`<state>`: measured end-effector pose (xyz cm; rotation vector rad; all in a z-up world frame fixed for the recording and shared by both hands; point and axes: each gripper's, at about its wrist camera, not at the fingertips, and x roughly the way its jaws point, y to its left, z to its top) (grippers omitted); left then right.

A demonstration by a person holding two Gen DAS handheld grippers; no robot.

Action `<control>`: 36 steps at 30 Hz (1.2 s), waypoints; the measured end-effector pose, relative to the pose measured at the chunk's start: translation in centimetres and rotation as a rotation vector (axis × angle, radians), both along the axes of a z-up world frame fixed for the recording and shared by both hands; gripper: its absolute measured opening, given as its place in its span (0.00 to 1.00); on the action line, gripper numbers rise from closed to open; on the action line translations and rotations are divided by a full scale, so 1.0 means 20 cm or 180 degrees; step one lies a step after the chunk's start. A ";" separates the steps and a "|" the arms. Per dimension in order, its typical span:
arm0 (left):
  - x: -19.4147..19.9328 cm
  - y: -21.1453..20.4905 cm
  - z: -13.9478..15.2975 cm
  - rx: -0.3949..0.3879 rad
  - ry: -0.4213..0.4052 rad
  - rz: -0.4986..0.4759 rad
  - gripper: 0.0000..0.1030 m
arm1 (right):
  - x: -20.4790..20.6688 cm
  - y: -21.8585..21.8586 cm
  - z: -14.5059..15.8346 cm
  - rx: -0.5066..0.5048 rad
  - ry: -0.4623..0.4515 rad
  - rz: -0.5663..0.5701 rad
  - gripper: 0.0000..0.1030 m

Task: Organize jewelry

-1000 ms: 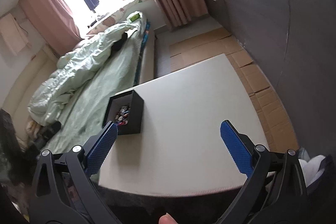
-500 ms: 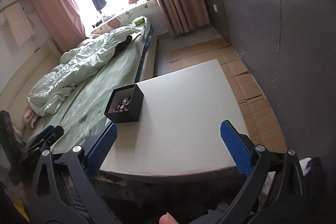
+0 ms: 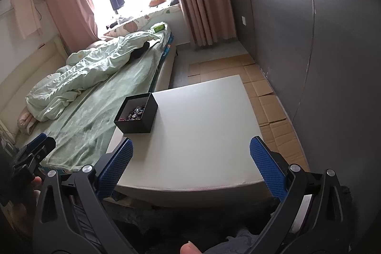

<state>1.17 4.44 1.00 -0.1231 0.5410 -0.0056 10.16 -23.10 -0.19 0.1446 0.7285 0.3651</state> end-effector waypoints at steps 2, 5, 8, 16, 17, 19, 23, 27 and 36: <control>0.00 0.00 0.00 0.0005 0.0002 -0.0001 0.92 | 0.00 0.01 0.00 -0.0035 -0.0002 0.0002 0.95; 0.00 0.00 0.00 0.0008 0.0014 0.0004 0.92 | 0.00 0.03 0.00 -0.0091 -0.0002 0.0008 0.95; 0.02 0.00 -0.01 0.0016 0.0050 0.0036 0.92 | 0.00 0.04 -0.01 -0.0126 -0.0006 0.0009 0.95; 0.01 0.01 -0.02 0.0025 0.0086 0.0053 0.92 | 0.01 0.03 -0.02 -0.0119 0.0007 0.0004 0.95; 0.02 0.01 -0.02 0.0031 0.0088 0.0051 0.92 | 0.01 0.03 -0.02 -0.0118 0.0010 0.0004 0.95; 0.02 0.00 -0.02 0.0041 0.0089 0.0045 0.92 | 0.01 0.03 -0.02 -0.0127 0.0009 0.0003 0.95; 0.01 0.00 -0.02 0.0046 0.0088 0.0045 0.92 | 0.01 0.02 -0.02 -0.0127 0.0010 0.0002 0.95; 0.02 0.00 -0.02 0.0049 0.0085 0.0046 0.92 | 0.01 0.02 -0.02 -0.0134 0.0010 0.0001 0.95; 0.01 0.00 -0.03 0.0061 0.0090 0.0047 0.92 | 0.01 0.02 -0.03 -0.0140 0.0009 -0.0004 0.95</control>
